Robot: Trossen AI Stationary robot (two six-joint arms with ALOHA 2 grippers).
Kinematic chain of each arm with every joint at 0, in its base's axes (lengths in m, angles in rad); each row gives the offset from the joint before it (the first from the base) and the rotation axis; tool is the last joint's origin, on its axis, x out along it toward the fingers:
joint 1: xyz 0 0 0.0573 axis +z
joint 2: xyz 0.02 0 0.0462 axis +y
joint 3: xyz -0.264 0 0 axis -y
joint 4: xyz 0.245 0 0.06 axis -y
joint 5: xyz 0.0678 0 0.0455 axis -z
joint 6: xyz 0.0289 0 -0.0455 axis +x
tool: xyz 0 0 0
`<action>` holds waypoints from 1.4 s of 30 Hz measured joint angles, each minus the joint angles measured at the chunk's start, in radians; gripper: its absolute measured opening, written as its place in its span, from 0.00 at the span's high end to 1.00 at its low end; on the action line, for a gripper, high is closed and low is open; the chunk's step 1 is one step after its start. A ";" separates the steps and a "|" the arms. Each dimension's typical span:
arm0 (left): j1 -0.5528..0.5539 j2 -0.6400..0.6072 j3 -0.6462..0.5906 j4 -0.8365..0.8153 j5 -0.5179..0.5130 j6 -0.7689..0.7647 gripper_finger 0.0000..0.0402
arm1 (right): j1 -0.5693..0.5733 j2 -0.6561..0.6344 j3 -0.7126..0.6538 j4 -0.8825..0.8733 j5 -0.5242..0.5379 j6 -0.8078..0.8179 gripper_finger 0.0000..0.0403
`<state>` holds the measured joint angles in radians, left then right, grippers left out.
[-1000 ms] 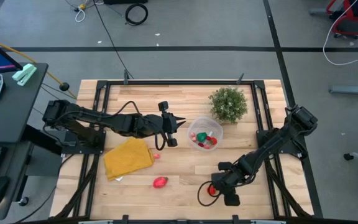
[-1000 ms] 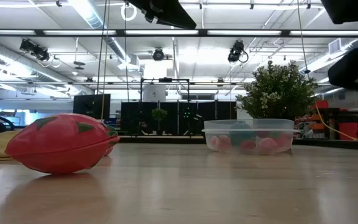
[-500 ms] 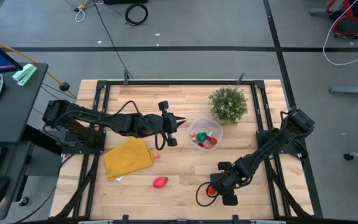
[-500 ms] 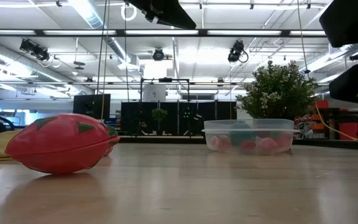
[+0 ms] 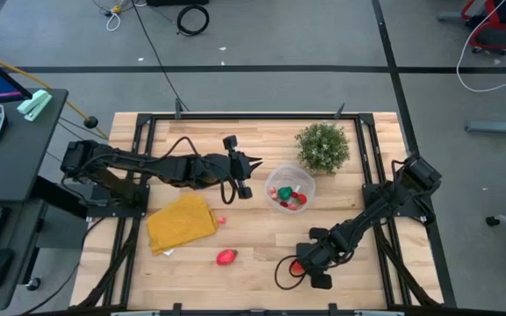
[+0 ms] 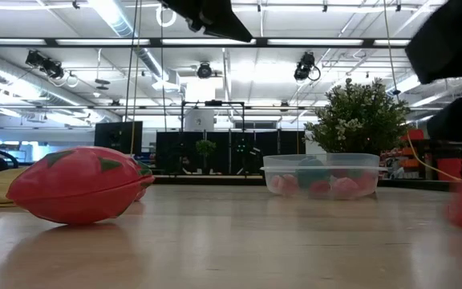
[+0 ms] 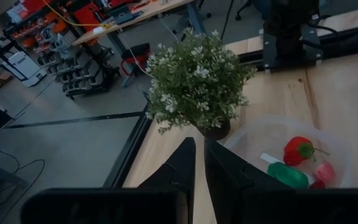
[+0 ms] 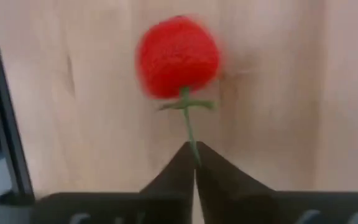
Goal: Pick and placing Produce into tupperware
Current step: Put the strawberry into the transparent bin
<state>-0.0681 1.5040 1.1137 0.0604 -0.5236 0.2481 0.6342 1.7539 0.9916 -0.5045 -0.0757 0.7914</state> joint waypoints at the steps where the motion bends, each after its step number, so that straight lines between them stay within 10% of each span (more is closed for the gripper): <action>1: 0.000 0.000 0.000 0.006 0.000 0.001 0.90 | -0.006 -0.006 0.000 0.002 0.015 0.017 0.98; 18: 0.000 0.000 0.000 0.022 0.000 0.039 0.93 | -0.045 -0.055 0.000 -0.010 0.133 0.042 0.99; 27: 0.000 0.000 0.000 0.024 0.000 0.055 0.91 | -0.090 -0.168 0.000 -0.029 0.393 -0.114 1.00; 32: 0.000 0.000 0.000 0.025 0.000 0.056 0.92 | -0.152 -0.226 0.000 -0.136 0.578 -0.140 1.00; 42: 0.000 -0.001 0.000 0.045 0.000 0.078 0.95 | -0.367 -0.224 0.000 -0.227 0.589 -0.236 1.00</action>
<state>-0.0685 1.5032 1.1137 0.1051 -0.5236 0.3266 0.2674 1.5302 0.9920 -0.7312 0.5137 0.5549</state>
